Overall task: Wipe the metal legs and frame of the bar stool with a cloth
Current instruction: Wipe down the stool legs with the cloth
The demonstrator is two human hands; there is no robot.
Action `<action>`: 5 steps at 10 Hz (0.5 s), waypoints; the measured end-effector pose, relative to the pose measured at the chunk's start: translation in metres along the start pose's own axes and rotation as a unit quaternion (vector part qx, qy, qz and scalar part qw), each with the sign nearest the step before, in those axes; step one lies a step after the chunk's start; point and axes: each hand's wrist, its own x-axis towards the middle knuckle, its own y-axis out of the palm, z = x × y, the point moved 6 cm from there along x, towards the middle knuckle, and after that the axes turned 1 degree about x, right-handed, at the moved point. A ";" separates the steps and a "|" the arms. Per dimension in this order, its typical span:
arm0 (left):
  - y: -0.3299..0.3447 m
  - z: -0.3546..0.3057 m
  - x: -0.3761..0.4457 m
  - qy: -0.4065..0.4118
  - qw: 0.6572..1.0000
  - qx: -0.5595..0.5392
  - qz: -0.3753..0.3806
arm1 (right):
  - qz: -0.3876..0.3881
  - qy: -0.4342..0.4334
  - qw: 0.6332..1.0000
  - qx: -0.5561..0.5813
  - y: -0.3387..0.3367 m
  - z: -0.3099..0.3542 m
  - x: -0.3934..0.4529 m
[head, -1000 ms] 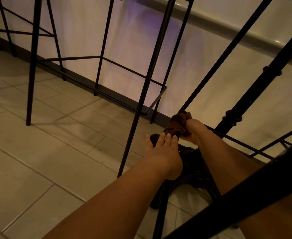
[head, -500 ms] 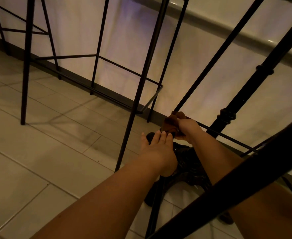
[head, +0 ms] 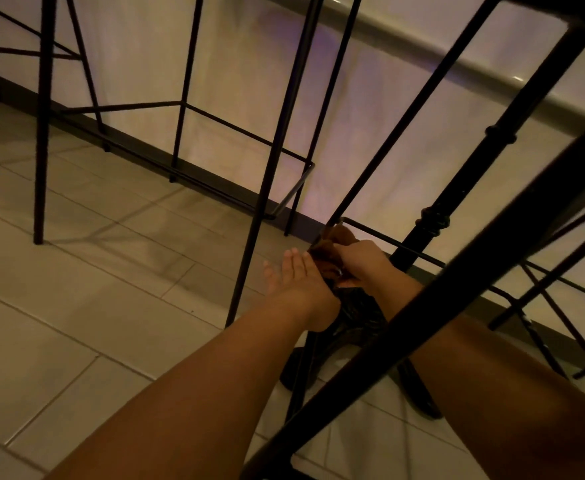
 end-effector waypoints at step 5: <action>-0.007 0.023 -0.011 0.034 0.988 -0.125 -0.089 | 0.018 -0.014 0.997 0.068 0.004 -0.005 -0.043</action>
